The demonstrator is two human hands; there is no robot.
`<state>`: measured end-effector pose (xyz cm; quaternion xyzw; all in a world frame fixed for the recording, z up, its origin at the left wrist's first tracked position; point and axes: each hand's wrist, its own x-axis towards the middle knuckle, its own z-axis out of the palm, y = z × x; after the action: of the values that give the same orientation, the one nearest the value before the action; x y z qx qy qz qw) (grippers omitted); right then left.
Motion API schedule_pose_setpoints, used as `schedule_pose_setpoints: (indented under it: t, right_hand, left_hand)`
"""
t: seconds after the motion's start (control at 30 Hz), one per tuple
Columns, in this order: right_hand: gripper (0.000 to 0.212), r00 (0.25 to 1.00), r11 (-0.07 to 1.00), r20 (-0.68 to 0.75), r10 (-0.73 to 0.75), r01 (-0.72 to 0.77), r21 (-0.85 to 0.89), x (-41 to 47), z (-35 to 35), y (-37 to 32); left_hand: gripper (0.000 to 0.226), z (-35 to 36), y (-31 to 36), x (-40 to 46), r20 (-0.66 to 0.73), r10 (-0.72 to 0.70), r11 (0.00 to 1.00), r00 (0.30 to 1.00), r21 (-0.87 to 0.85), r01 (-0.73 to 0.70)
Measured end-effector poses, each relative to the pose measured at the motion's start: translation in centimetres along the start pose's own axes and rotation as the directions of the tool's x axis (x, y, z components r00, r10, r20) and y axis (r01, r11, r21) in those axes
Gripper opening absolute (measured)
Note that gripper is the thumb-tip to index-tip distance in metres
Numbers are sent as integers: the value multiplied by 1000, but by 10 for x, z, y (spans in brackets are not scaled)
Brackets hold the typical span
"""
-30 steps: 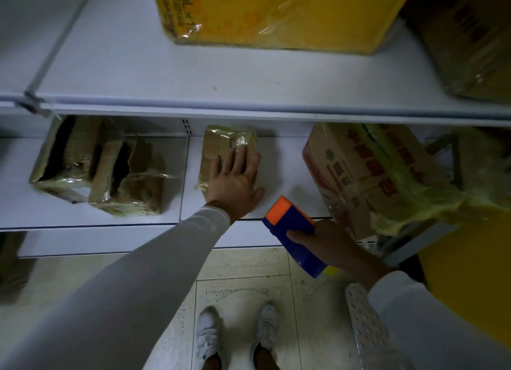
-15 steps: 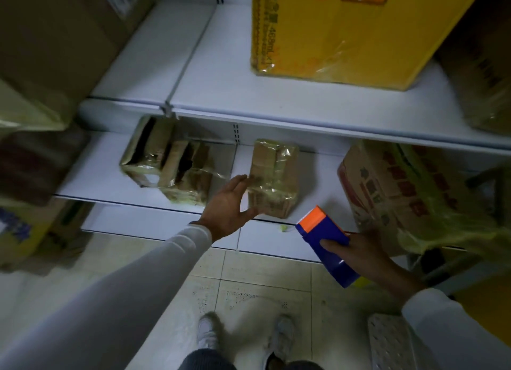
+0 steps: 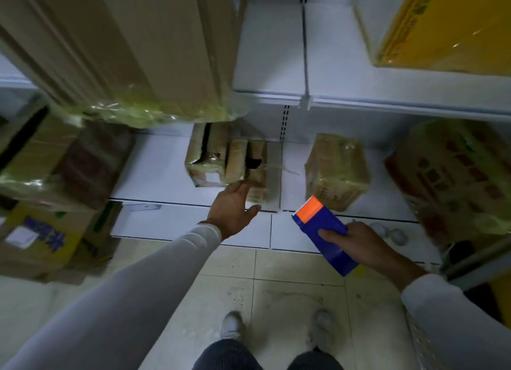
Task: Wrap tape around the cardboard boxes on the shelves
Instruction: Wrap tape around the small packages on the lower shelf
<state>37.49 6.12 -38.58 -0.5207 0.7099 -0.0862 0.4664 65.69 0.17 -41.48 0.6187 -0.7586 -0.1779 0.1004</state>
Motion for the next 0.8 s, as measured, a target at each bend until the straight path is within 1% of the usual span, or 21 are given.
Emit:
schedule_pose_setpoints:
  t: [0.1, 0.27, 0.3, 0.37, 0.43, 0.5, 0.57, 0.63, 0.7, 0.8]
  right_hand:
    - [40, 1000, 999, -24, -4, 5, 38, -6, 22, -23]
    - [53, 998, 994, -64, -5, 11, 107, -5, 34, -36]
    - [53, 997, 993, -76, 4, 6, 120, -3, 33, -37]
    - [48, 997, 990, -78, 2, 9, 143, 1, 31, -38]
    - [42, 997, 988, -79, -10, 22, 153, 5, 29, -38]
    - [41, 996, 987, -89, -20, 34, 155, 9, 29, -36]
    - [39, 996, 990, -83, -28, 39, 135, 12, 29, -32]
    - [40, 997, 994, -69, -29, 36, 103, 15, 28, -24]
    - [43, 998, 996, -60, -13, 18, 87, 17, 26, -15]
    - [42, 1000, 997, -27, 1, 1, 72, 19, 21, -1]
  left_hand:
    - [55, -2, -21, 7, 12, 29, 999, 1000, 35, -29]
    - [58, -2, -29, 23, -8, 65, 997, 998, 42, -65]
    - [58, 0, -28, 26, -12, 62, 997, 998, 54, -62]
    - [62, 4, -25, 32, -18, 39, 996, 999, 77, -37]
    - [70, 11, -23, 40, -21, -3, 996, 1000, 84, 5]
    - [76, 18, -22, 48, -6, -44, 995, 999, 90, 44]
    - [76, 29, -20, 58, 20, -68, 992, 997, 108, 66]
    - [72, 42, -20, 69, 24, -87, 988, 996, 127, 83]
    - [63, 53, -19, 77, -32, -108, 991, 994, 76, 110]
    - [49, 59, -15, 80, -191, -212, 974, 958, -118, 192]
